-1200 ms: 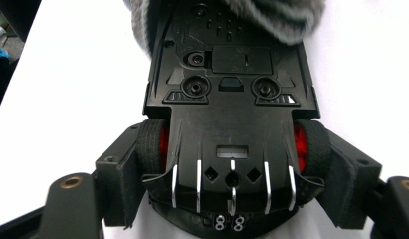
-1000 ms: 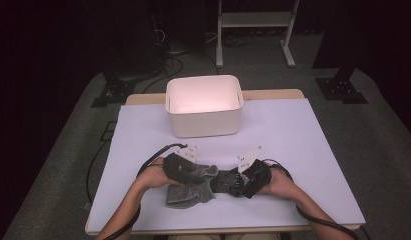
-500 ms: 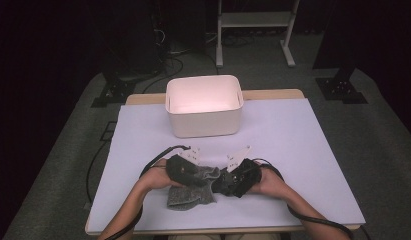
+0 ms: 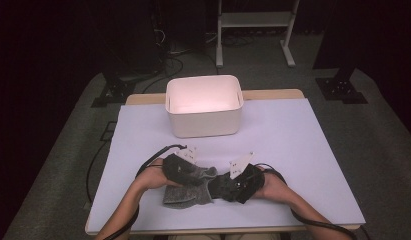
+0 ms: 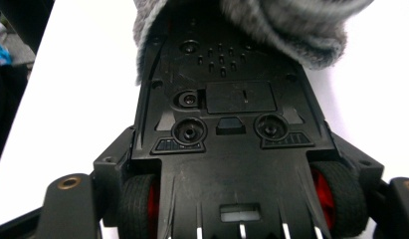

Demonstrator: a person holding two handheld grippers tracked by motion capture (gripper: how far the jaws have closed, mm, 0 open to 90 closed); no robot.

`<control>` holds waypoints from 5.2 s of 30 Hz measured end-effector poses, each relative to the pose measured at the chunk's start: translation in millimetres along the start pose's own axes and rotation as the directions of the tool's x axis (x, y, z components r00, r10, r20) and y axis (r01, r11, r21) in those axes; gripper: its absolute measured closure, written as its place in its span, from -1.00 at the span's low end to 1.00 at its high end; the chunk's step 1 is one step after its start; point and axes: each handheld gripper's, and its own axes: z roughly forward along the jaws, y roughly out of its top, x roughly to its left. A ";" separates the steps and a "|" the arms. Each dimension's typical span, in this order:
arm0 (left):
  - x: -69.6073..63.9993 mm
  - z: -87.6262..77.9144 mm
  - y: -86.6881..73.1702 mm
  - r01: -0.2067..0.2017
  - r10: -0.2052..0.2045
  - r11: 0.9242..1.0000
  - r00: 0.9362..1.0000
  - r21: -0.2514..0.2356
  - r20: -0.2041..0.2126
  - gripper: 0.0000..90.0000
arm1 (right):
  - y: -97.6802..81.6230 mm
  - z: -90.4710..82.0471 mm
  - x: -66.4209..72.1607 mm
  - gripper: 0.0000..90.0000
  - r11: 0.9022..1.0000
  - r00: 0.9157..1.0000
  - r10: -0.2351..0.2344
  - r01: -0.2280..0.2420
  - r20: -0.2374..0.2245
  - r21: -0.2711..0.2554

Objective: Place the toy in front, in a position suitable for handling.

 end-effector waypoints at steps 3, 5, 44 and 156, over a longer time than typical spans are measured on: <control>-0.5 1.0 -1.1 0.005 -0.005 1.000 1.000 -0.003 -0.001 0.69 | 0.3 -1.7 -0.9 -0.50 1.000 1.000 0.015 -0.015 -0.002 0.002; -0.3 0.3 -2.5 0.008 -0.008 1.000 1.000 -0.006 0.003 0.69 | -1.5 -5.6 -0.3 -0.51 1.000 1.000 0.016 -0.016 0.002 0.004; -3.7 23.2 49.2 -0.076 0.074 0.997 0.995 0.020 0.062 0.68 | -22.5 -21.6 11.2 -0.49 0.999 0.999 0.035 -0.034 0.017 -0.038; -8.9 53.5 71.7 -0.128 0.132 0.991 0.977 -0.033 0.169 0.67 | -34.1 -29.4 15.0 -0.46 0.991 0.991 0.112 -0.107 0.071 -0.080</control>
